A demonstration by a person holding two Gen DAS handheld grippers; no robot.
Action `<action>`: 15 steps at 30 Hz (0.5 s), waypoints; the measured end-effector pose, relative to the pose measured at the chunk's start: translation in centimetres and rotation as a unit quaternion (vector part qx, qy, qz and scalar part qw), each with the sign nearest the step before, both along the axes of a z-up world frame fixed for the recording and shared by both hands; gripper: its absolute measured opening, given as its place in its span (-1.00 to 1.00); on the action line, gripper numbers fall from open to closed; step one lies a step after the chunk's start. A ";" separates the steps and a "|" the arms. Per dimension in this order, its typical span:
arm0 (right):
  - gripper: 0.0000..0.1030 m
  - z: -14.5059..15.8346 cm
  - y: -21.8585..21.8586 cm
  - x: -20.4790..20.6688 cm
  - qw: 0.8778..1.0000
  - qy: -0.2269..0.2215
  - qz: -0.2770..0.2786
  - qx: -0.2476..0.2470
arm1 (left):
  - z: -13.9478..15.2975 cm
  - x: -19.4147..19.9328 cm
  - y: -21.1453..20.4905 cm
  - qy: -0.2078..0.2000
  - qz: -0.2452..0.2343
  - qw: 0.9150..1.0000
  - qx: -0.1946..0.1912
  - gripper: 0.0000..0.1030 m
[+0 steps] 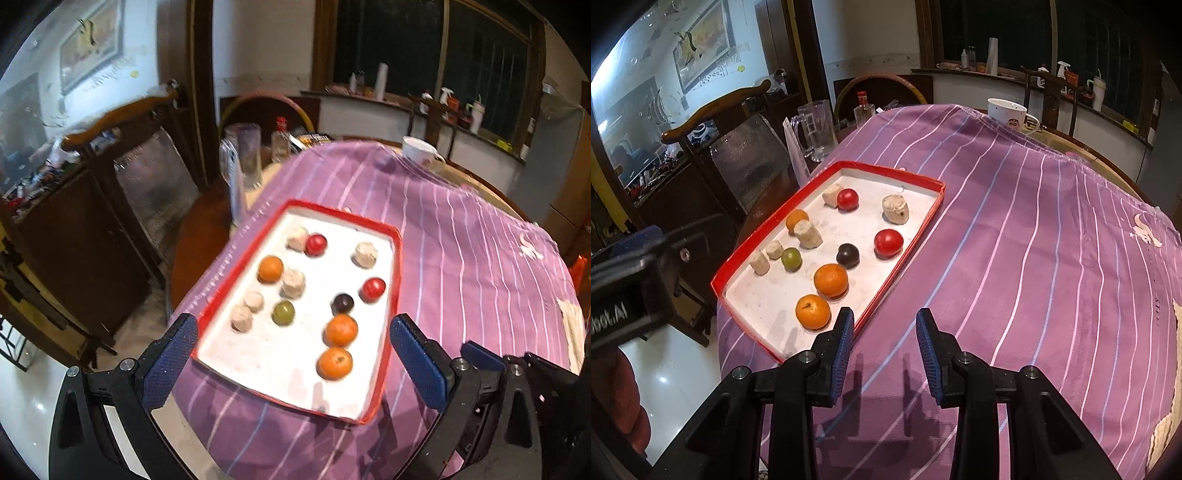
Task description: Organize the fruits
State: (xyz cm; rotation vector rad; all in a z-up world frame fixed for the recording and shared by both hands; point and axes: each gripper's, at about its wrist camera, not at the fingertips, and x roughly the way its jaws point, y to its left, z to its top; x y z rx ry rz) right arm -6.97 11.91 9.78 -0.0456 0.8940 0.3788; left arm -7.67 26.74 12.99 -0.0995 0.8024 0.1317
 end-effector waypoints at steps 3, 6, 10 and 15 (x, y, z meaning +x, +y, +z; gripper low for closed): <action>-0.25 -0.3 0.2 0.0 1.000 0.005 -0.002 -0.004 | -1.1 0.4 0.4 0.022 -0.006 1.000 -0.014 1.00; -0.25 -0.6 0.4 0.2 1.000 0.009 -0.005 -0.008 | -2.0 0.9 1.0 0.040 -0.001 0.999 -0.022 1.00; -0.25 -1.0 0.8 0.3 1.000 0.016 -0.007 -0.015 | -3.1 1.5 1.2 0.067 0.002 0.998 -0.009 1.00; -0.24 -1.3 1.5 0.5 1.000 0.020 -0.005 -0.020 | -4.1 2.1 1.4 0.086 0.001 0.996 0.003 1.00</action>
